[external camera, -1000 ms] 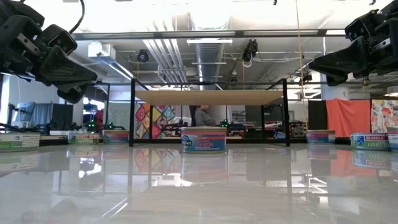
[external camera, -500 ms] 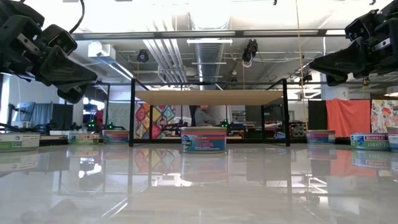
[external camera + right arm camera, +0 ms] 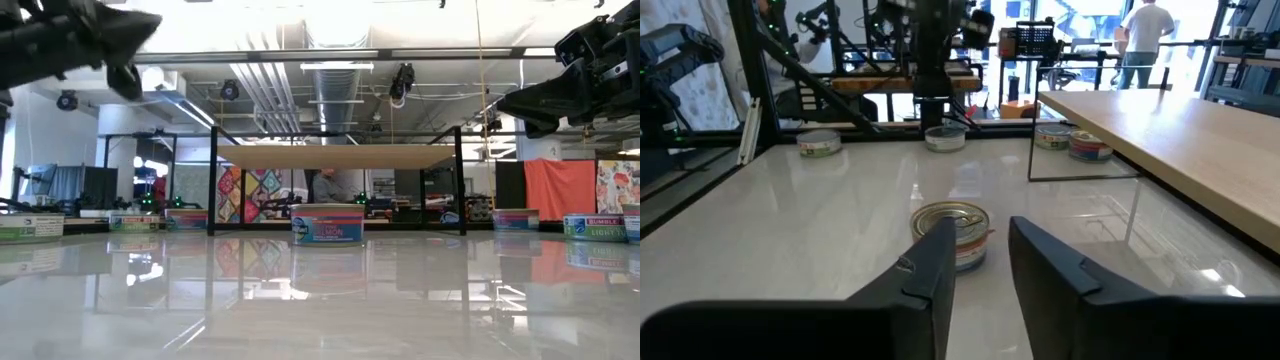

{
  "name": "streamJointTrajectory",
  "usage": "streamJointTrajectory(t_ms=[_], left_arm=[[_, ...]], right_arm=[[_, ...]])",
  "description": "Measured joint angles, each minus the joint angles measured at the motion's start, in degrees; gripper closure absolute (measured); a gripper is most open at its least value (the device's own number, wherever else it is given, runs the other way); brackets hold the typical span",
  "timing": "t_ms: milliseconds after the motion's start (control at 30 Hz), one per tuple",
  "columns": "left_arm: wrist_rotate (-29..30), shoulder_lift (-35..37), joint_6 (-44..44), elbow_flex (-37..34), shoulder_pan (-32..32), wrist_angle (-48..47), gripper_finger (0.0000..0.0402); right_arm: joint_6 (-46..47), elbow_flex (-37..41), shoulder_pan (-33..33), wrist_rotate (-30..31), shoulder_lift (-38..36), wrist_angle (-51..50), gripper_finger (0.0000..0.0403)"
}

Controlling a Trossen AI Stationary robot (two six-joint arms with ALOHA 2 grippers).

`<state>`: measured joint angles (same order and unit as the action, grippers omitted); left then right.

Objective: Stack canned seafood by type on shelf
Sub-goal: Put the blue-pink tuna can on the shelf

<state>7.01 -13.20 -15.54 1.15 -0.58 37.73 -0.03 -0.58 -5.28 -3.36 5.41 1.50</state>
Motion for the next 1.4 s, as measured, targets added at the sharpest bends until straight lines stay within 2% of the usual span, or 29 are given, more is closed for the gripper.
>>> streamJointTrajectory(t_ms=[133, 367, 567, 767, 933, 1033, 1167, 1400], left_arm=[[0.7, -2.0, 8.7, 0.0, -0.1, 2.4, 0.0402], [1.9, -14.2, 4.4, 0.0, 0.0, 3.7, 0.0402], [15.4, -25.5, 4.2, 1.7, 0.0, 4.6, 0.0402], [16.0, -32.9, 7.9, 4.7, 0.0, 4.8, 0.0387], [16.4, -36.2, 6.0, 4.8, 0.0, 4.0, 0.0325], [16.5, -37.7, 4.9, 4.8, 0.0, 3.3, 0.0272], [16.5, -38.5, 4.4, 4.8, 0.0, 3.1, 0.0195], [9.7, -38.5, 2.9, 4.8, 0.7, 2.8, 0.0076]], right_arm=[[0.0, 0.0, 0.0, 0.0, 0.0, 0.0, 0.0306], [0.0, 0.0, 0.0, 0.0, 0.0, 0.0, 0.0303], [0.0, 0.0, 0.0, 0.0, 0.0, 0.0, 0.0316], [0.0, 0.0, 0.0, 0.0, 0.0, 0.0, 0.0332], [0.0, 0.0, 0.0, 0.0, 0.0, 0.0, 0.0339], [0.0, 0.0, 0.0, 0.4, 0.0, 0.0, 0.0338], [0.0, 0.0, 0.0, 4.1, 0.0, 0.1, 0.033], [0.0, 0.0, 0.0, 4.9, 0.0, 0.2, 0.0314]])
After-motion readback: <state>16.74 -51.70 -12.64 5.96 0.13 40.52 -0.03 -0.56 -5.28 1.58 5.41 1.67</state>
